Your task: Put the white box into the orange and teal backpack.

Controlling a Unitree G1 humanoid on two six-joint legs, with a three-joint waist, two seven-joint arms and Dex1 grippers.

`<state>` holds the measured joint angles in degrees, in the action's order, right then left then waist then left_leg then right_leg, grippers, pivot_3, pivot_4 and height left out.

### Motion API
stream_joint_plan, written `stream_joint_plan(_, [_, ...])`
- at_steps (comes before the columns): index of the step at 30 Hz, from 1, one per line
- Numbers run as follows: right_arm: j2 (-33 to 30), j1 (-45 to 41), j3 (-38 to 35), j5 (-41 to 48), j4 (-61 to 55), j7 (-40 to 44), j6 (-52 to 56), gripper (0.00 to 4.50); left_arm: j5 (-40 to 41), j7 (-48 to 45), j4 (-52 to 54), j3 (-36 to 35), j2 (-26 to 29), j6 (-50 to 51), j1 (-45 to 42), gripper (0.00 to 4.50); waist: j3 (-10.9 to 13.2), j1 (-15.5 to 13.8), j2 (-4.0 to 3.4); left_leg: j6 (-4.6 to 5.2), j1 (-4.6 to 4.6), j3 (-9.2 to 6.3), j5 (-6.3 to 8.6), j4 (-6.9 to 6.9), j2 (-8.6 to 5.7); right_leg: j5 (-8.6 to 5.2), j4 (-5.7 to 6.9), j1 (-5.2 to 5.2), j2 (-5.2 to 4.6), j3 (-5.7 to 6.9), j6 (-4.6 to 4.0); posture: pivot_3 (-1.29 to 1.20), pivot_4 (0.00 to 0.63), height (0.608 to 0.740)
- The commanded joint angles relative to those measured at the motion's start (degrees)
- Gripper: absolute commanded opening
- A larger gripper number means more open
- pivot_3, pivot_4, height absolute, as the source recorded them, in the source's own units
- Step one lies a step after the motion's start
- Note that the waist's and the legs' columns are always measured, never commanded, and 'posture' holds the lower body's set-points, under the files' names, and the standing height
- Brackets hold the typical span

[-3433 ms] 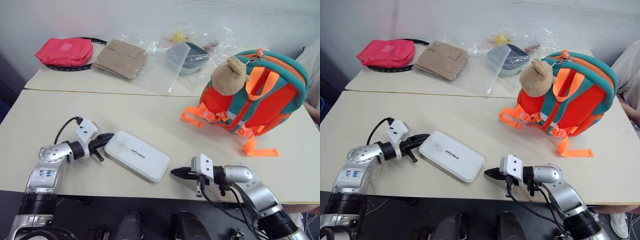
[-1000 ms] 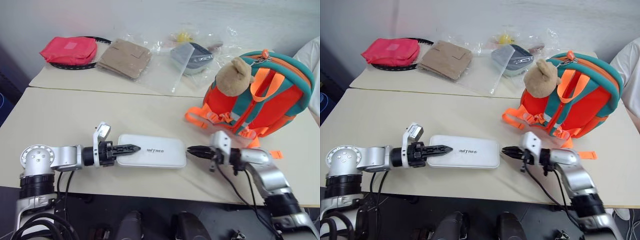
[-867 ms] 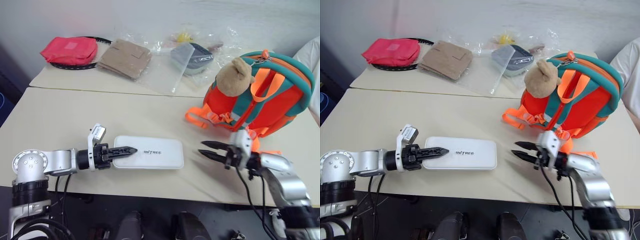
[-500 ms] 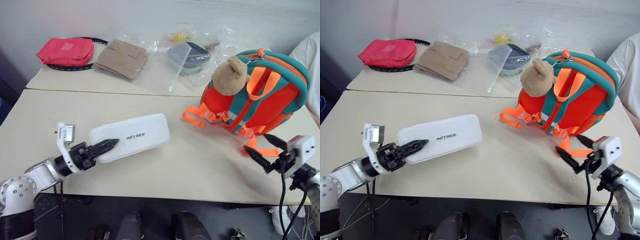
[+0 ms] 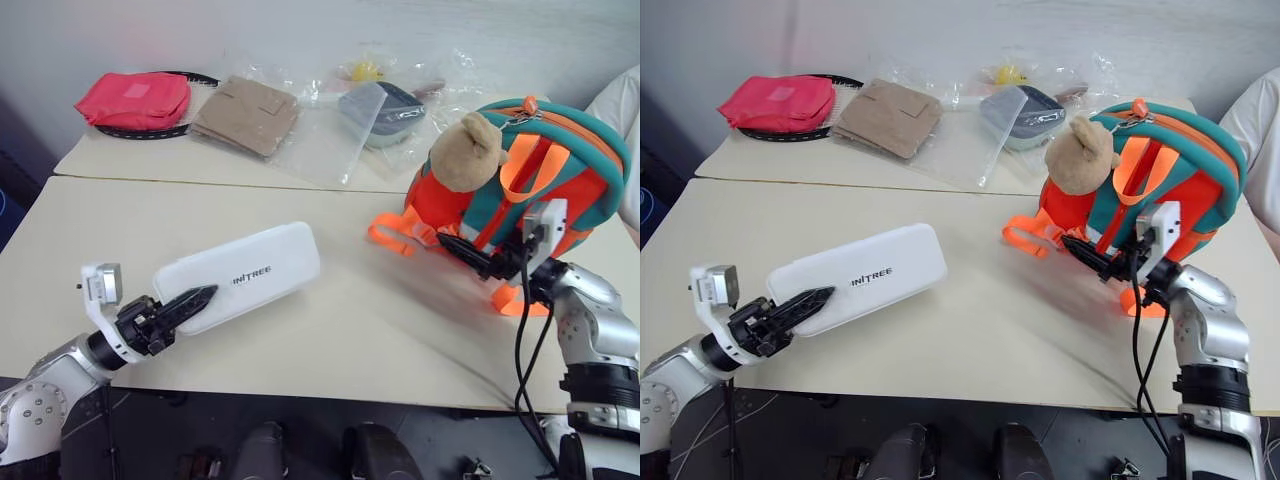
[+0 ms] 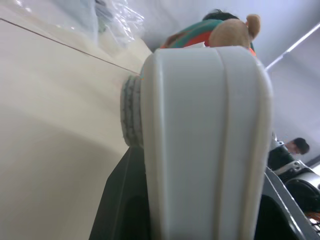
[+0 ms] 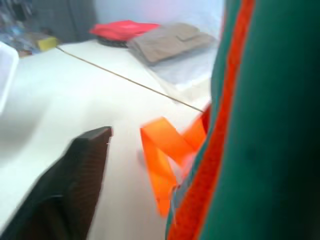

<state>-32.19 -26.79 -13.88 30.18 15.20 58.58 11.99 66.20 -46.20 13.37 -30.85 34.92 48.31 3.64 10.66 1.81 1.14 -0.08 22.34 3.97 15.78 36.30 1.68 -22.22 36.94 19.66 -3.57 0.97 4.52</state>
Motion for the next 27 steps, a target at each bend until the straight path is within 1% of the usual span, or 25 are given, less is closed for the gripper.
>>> stream_joint_plan(1, [2.37,-3.46,1.16,-0.87,2.60,1.20,-4.04,2.59,3.76,2.83,2.60,-4.27,-1.72,-1.85,0.89,1.30,0.00,0.02,0.00,0.04,-0.01,-0.02,0.02,0.02,0.00,0.00,0.00,-0.02,0.00,0.01,0.00,0.00,0.150,0.740])
stream_joint_plan(4, [5.56,-5.41,3.47,-0.69,1.70,1.83,-4.12,1.59,4.24,4.86,1.86,-5.95,-2.75,-2.60,1.48,1.30,0.00,0.32,0.00,0.12,-0.02,-0.04,0.07,0.01,0.01,0.00,0.03,0.00,0.00,0.03,0.00,0.00,0.150,0.740])
stream_joint_plan(7, [11.14,-6.90,8.87,-1.31,-2.74,2.10,-4.15,0.57,1.95,6.66,-1.14,-6.28,-2.10,-2.41,2.04,1.30,0.00,1.26,0.00,0.10,-0.03,-0.06,0.06,-0.06,0.05,0.00,0.10,0.04,0.04,0.05,0.00,0.00,0.150,0.740])
stream_joint_plan(8, [12.89,-7.23,10.74,-1.08,-4.61,2.44,-3.54,0.28,0.85,6.89,-2.26,-6.05,-1.97,-2.90,1.83,1.30,0.00,1.44,0.00,0.07,-0.03,-0.06,0.04,-0.07,0.05,0.00,0.14,0.06,0.05,0.05,0.00,0.00,0.150,0.740])
stream_joint_plan(9, [14.73,-7.52,12.79,-0.32,-6.96,2.89,-2.31,0.11,0.24,7.67,-3.58,-6.02,-2.01,-3.28,1.11,1.30,0.00,1.62,0.00,0.04,-0.03,-0.07,0.03,-0.09,0.06,0.00,0.16,0.08,0.05,0.05,0.00,0.00,0.150,0.740])
stream_joint_plan(11, [17.14,-7.58,16.20,0.97,-11.35,3.81,0.37,0.09,-0.31,9.46,-5.41,-6.22,-2.35,-3.93,-0.62,1.30,0.01,1.82,-0.01,-0.01,-0.02,-0.06,-0.01,-0.13,0.06,0.00,0.23,0.16,0.06,0.05,0.00,0.00,0.150,0.740])
stream_joint_plan(13, [18.21,-6.85,18.90,3.02,-16.64,4.20,4.42,0.09,1.26,11.59,-6.29,-6.70,-2.40,-2.91,-2.27,1.30,0.01,1.64,0.00,-0.01,0.04,-0.08,-0.01,-0.13,0.06,0.00,0.55,0.29,0.05,0.05,0.00,0.00,0.150,0.740])
stream_joint_plan(15, [17.56,-5.88,20.29,6.70,-22.15,4.43,10.08,0.09,2.43,13.76,-6.39,-7.09,-2.35,-2.09,-3.55,1.30,0.01,1.41,0.01,-0.02,0.17,-0.08,-0.01,-0.10,0.05,0.00,0.62,0.42,0.03,0.05,0.00,0.00,0.150,0.740])
stream_joint_plan(17, [15.56,-4.86,20.48,11.13,-27.32,4.35,16.46,0.09,2.70,15.34,-5.92,-7.52,-2.45,-2.16,-4.25,1.30,-0.01,1.32,0.04,-0.02,0.36,-0.10,-0.01,-0.05,0.02,0.00,0.69,0.60,-0.02,0.05,0.00,0.00,0.150,0.740])
stream_joint_plan(19, [8.51,-3.02,19.53,17.76,-33.90,6.33,26.18,0.09,4.27,16.37,-4.37,-8.57,-2.26,-1.76,-4.03,1.30,-0.01,1.01,0.05,-0.04,0.56,-0.12,-0.02,0.04,-0.01,0.00,0.72,0.77,-0.06,0.06,0.00,0.00,0.150,0.740])
stream_joint_plan(20, [5.47,-2.27,19.09,19.61,-36.10,6.96,29.07,0.09,5.01,16.61,-3.60,-9.02,-2.18,-1.73,-3.82,1.30,-0.02,0.95,0.07,-0.02,0.77,-0.22,-0.01,0.12,-0.03,0.00,0.69,0.88,-0.09,0.09,-0.01,0.00,0.150,0.740])
stream_joint_plan(22, [0.30,-0.39,17.95,21.56,-38.62,7.93,31.96,0.09,5.78,16.66,-2.13,-9.89,-1.71,-1.74,-2.89,1.30,-0.04,0.83,0.10,0.05,0.82,-0.27,0.05,0.20,-0.05,0.01,0.64,0.86,-0.11,0.09,-0.01,0.00,0.150,0.740])
stream_joint_plan(25, [-5.48,2.78,15.44,23.18,-39.90,8.95,34.28,0.09,7.23,15.48,0.91,-12.25,-0.89,-2.48,-1.08,1.30,-0.03,0.79,0.12,0.09,0.87,-0.27,0.08,0.18,-0.05,0.01,0.45,0.82,-0.11,0.10,-0.01,0.00,0.150,0.740])
stream_joint_plan(27, [-7.17,3.78,14.02,22.99,-39.43,8.07,34.41,0.09,10.78,14.63,3.39,-14.71,-0.01,-2.40,-0.57,1.30,-0.02,0.92,0.15,0.11,0.86,-0.26,0.09,0.18,-0.05,0.00,0.32,0.82,-0.11,0.09,-0.01,0.00,0.150,0.740])
